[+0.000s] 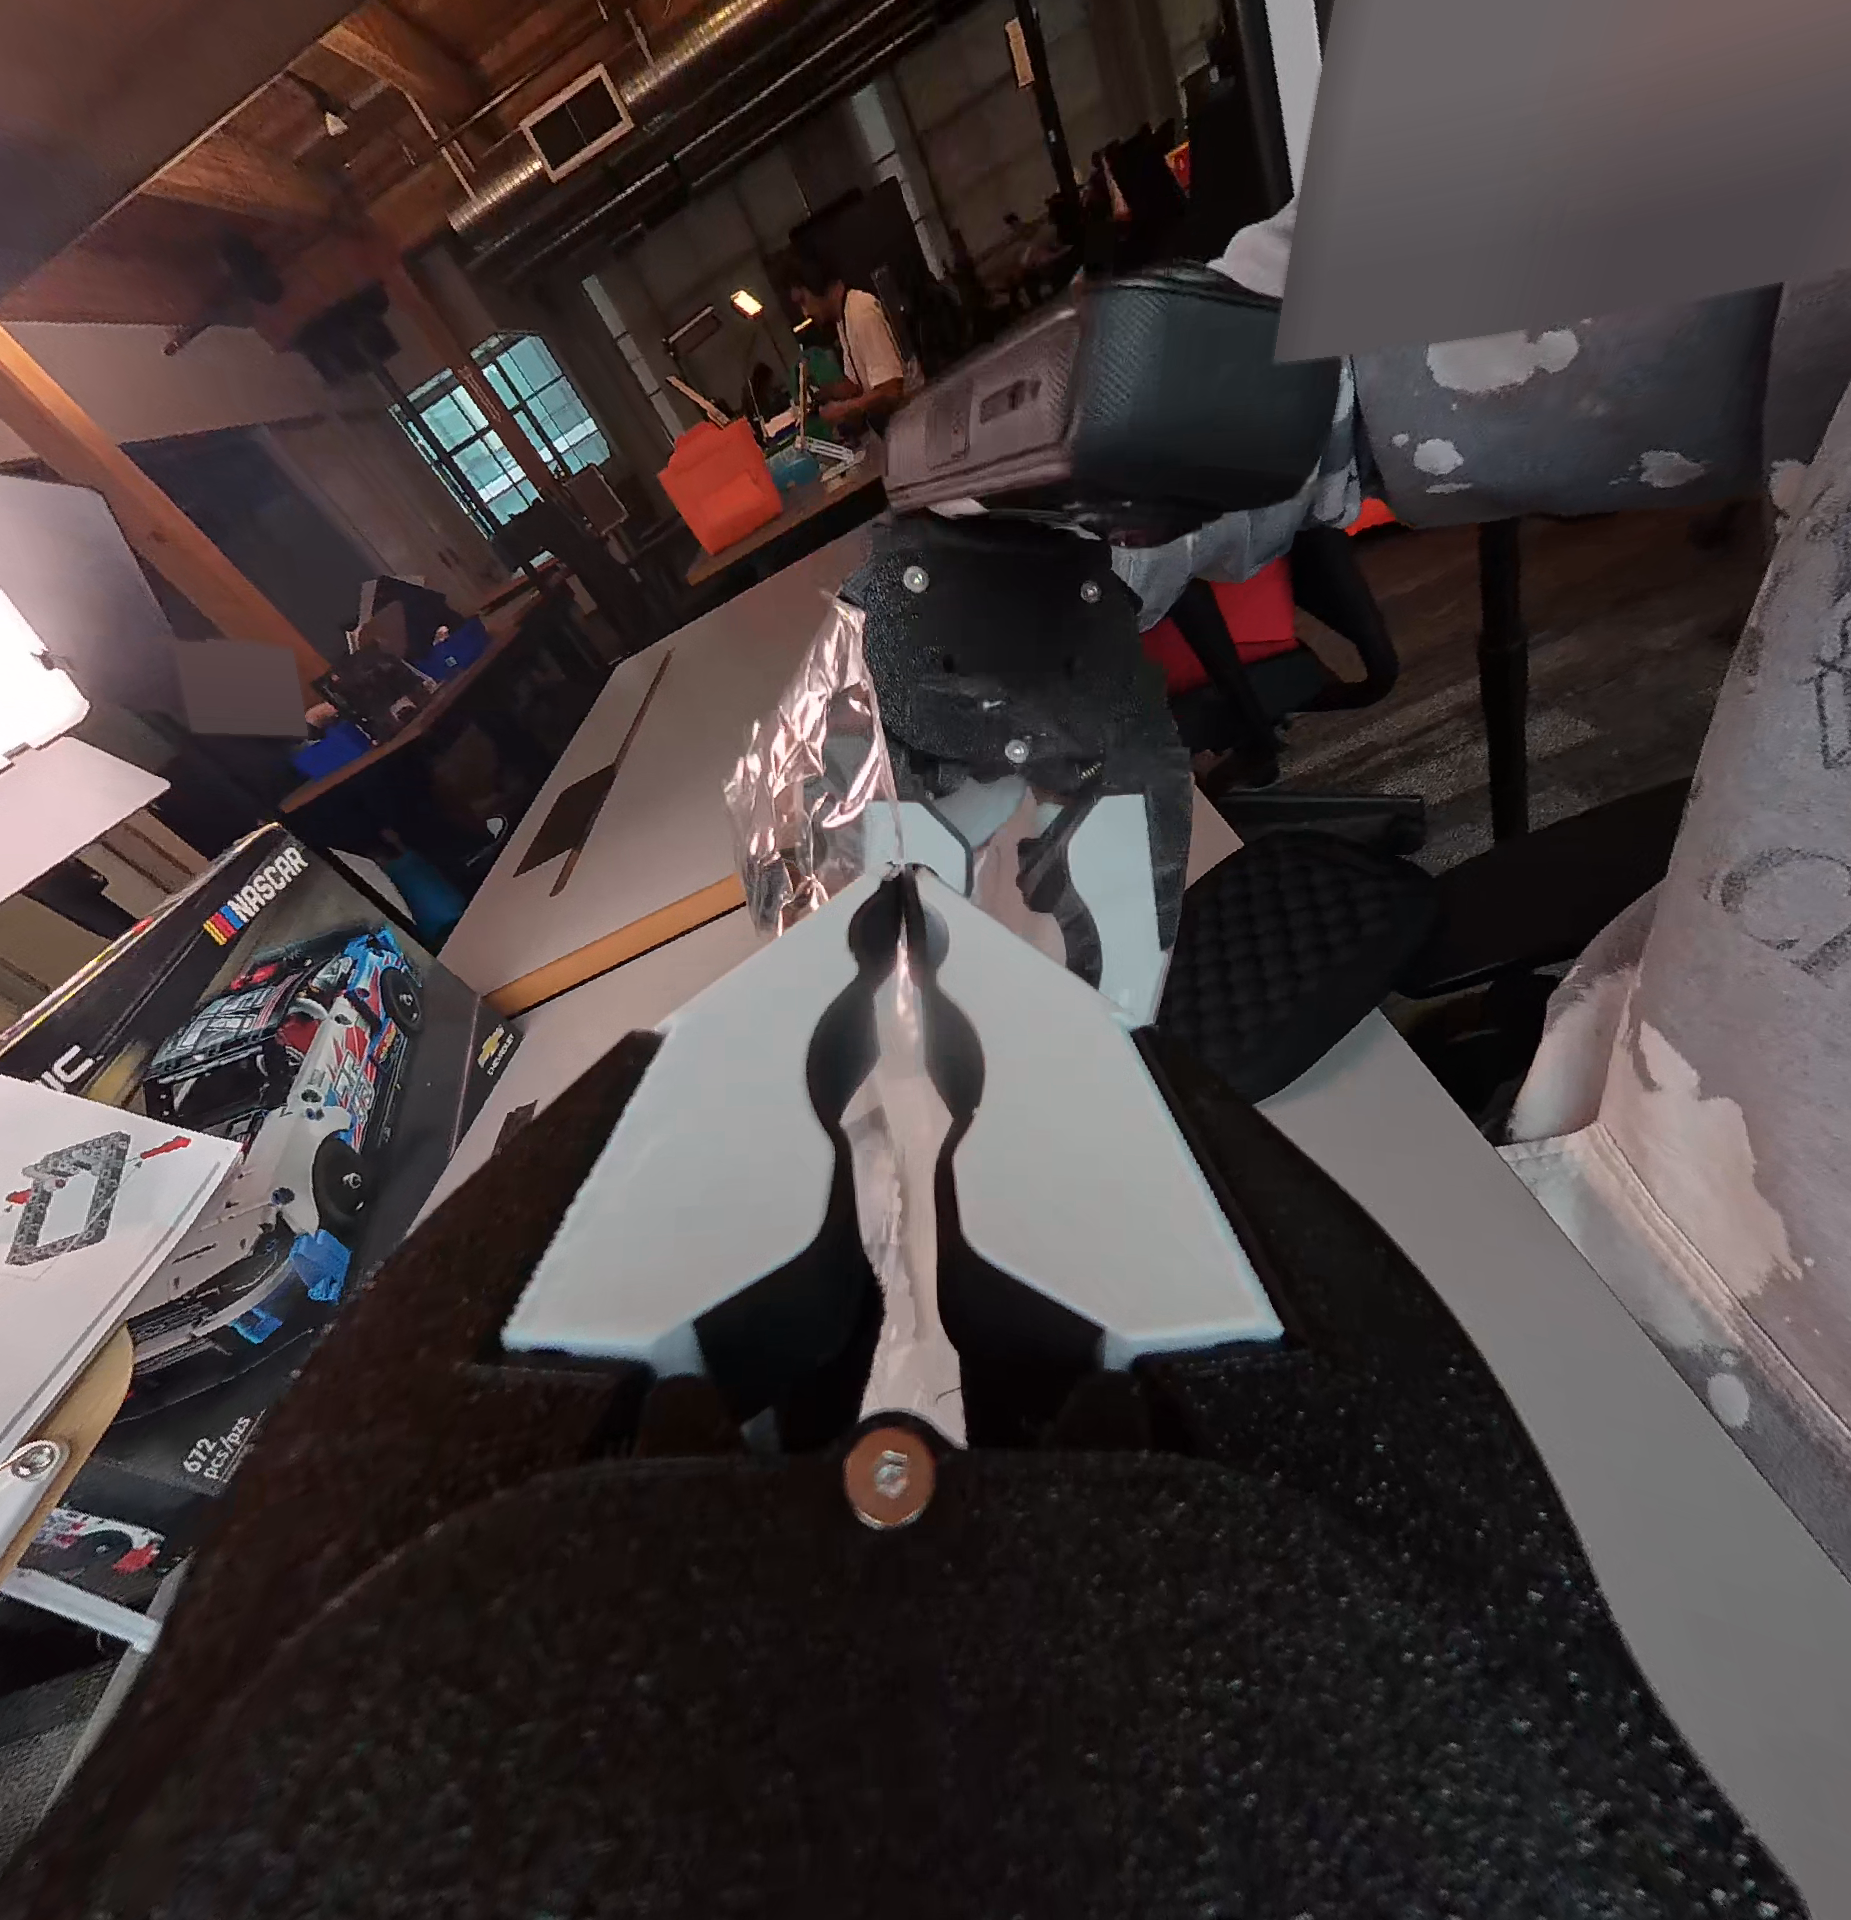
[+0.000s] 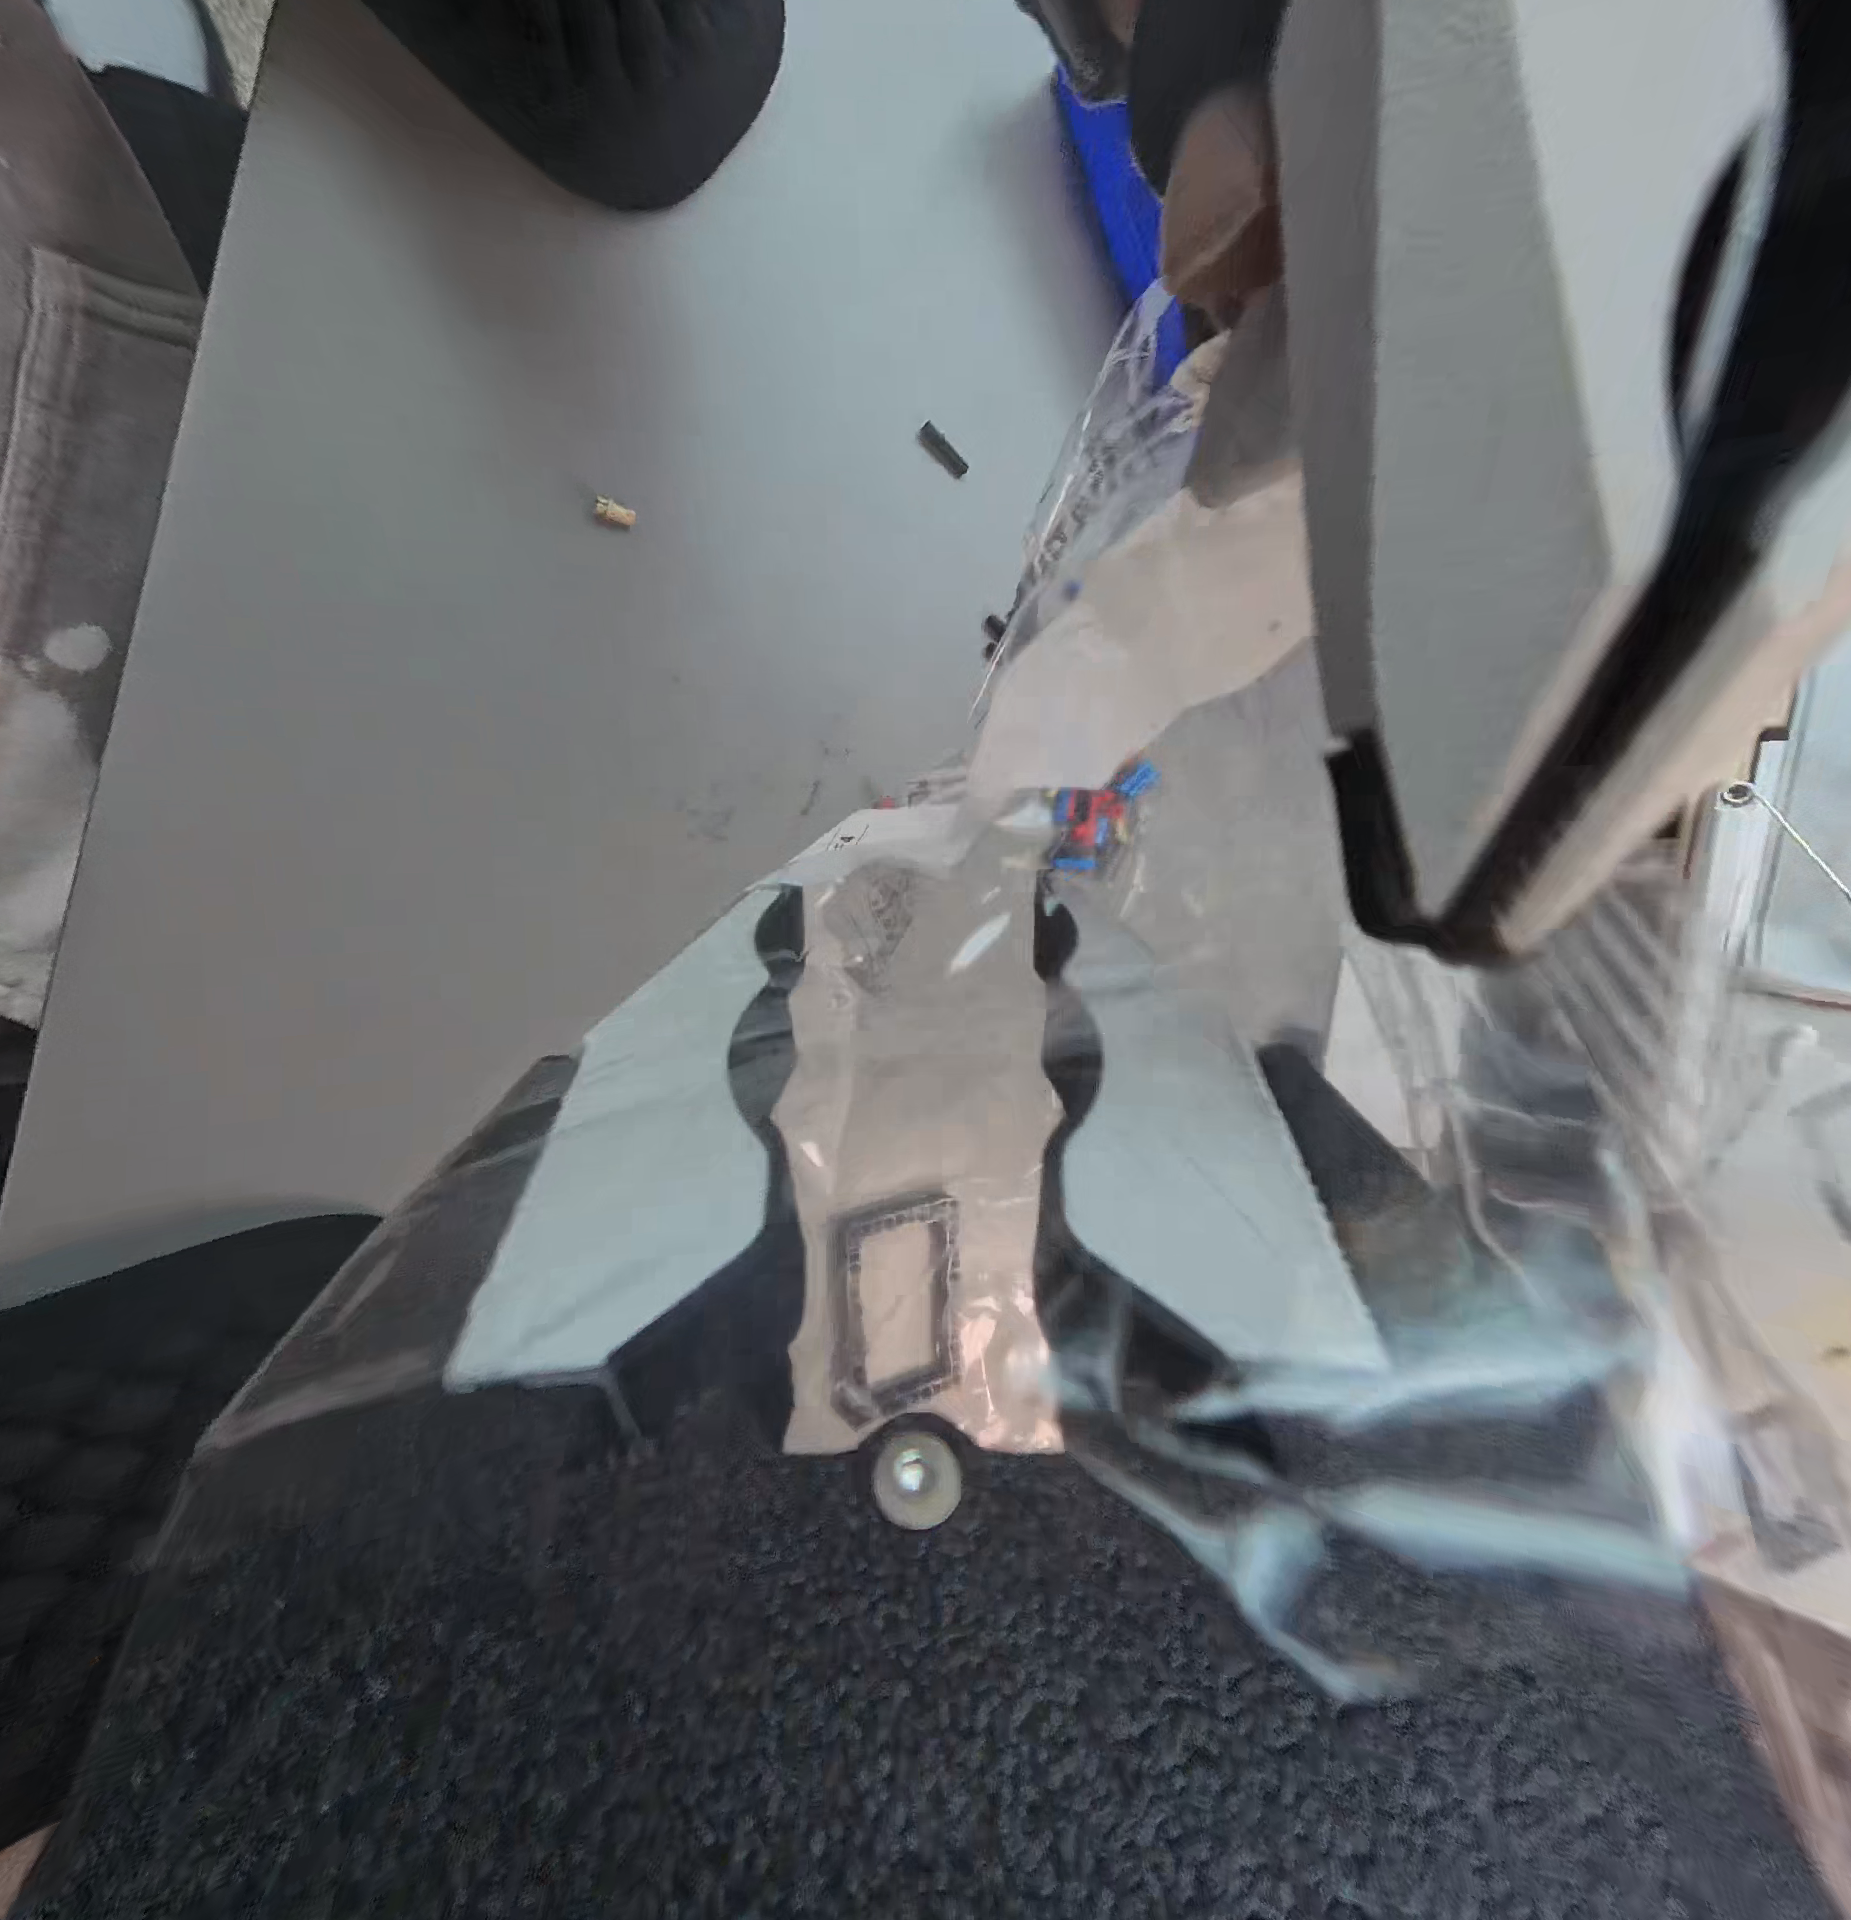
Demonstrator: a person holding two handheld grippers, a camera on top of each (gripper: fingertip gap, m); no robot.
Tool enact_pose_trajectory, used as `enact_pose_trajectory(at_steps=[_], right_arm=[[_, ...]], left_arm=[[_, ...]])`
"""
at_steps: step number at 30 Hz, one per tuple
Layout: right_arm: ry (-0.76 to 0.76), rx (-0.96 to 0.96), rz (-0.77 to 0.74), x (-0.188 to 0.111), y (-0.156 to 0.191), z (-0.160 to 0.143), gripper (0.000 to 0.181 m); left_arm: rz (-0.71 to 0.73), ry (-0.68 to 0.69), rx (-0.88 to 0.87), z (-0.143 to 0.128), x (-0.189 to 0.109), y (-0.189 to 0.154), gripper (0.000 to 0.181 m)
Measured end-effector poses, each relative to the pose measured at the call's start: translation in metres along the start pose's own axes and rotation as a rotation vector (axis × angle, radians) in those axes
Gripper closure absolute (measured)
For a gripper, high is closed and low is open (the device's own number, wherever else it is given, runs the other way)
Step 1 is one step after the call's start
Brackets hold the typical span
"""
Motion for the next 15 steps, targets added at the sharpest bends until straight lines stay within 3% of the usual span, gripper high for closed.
enact_pose_trajectory(at_steps=[4,10,11,14,15], right_arm=[[0.054,-0.008,0.047,0.008,0.006,0.001,0.111],[0.008,0.034,0.043,0.007,0.004,0.007,0.092],[-0.014,0.035,0.06,0.006,0.006,0.009,0.095],[-0.041,0.025,-0.012,0.006,-0.002,0.006,0.179],[-0.06,0.054,-0.039,0.007,-0.006,0.006,0.181]], left_arm=[[0.0,0.054,0.018,-0.005,0.009,-0.001,0.181],[0.007,0.077,-0.019,-0.011,0.01,0.003,0.181],[0.004,0.069,-0.017,-0.012,0.01,0.003,0.181],[-0.018,0.03,-0.025,-0.009,0.01,0.0,0.181],[-0.017,0.027,-0.024,-0.008,0.011,0.0,0.181]])
Point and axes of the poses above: each gripper's, where its closed fingertips meet, x out along the fingers, z out of its top, y = z × x across the jaws, the point moved 4 cm from there along -x, back along the fingers, and after that the axes turned 12 degrees about -x, right-handed, at the moved point
